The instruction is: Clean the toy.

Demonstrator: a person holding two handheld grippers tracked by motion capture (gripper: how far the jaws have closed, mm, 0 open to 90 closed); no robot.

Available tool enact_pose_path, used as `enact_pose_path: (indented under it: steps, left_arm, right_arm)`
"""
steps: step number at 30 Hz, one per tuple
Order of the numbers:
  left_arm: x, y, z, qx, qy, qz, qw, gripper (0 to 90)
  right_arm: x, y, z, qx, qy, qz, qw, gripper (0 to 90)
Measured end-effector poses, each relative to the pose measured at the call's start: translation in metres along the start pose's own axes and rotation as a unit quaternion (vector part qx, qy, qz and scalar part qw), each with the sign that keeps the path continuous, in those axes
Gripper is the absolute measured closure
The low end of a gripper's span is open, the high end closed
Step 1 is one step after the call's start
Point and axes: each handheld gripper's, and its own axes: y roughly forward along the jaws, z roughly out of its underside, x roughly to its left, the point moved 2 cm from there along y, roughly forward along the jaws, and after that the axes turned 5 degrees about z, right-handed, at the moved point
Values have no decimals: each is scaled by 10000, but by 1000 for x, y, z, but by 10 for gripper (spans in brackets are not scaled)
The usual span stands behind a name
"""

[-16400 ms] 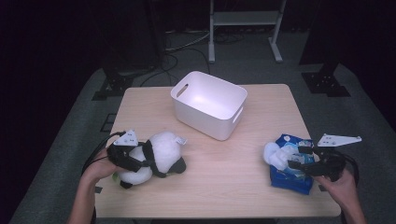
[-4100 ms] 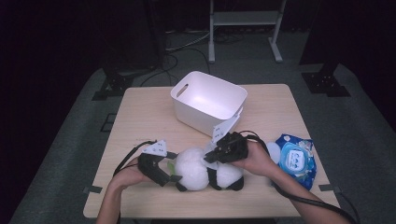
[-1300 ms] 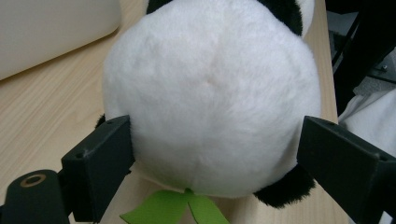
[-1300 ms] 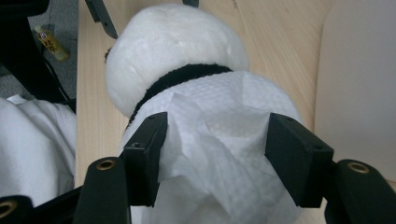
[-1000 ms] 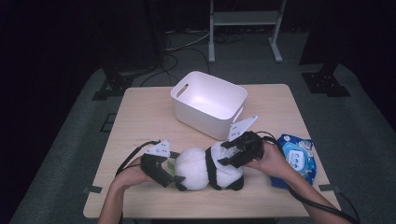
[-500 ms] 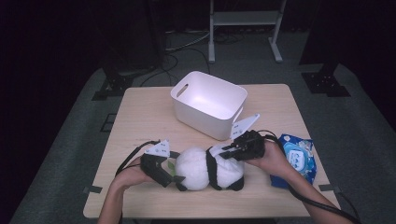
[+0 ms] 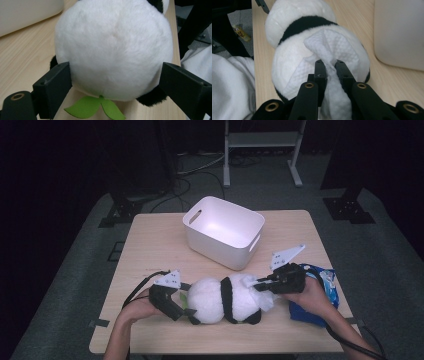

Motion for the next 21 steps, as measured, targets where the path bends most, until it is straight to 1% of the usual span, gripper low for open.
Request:
enact_pose_path:
  steps: [6,10,11,15,18,21]
  left_arm:
    - [0,1,0,9,-4,15,10000,98]
    - [0,2,0,1,-9,45,10000,98]
    - [0,2,0,-3,-10,46,10000,98]
    - [0,3,-1,-30,-17,46,10000,99]
    - [-1,5,-2,-39,-15,68,10000,99]
    - [-1,6,-3,-39,-14,58,10000,98]
  right_arm:
    - [-2,-3,13,14,154,-3,9999,806]
    - [2,-6,10,-76,133,-82,9998,807]
    - [4,-6,8,-72,89,-81,9999,807]
    - [14,-3,-6,-109,-124,-196,9997,807]
    - [23,5,-18,-74,-349,-284,9990,807]
    - [32,15,-29,36,-513,-359,9980,807]
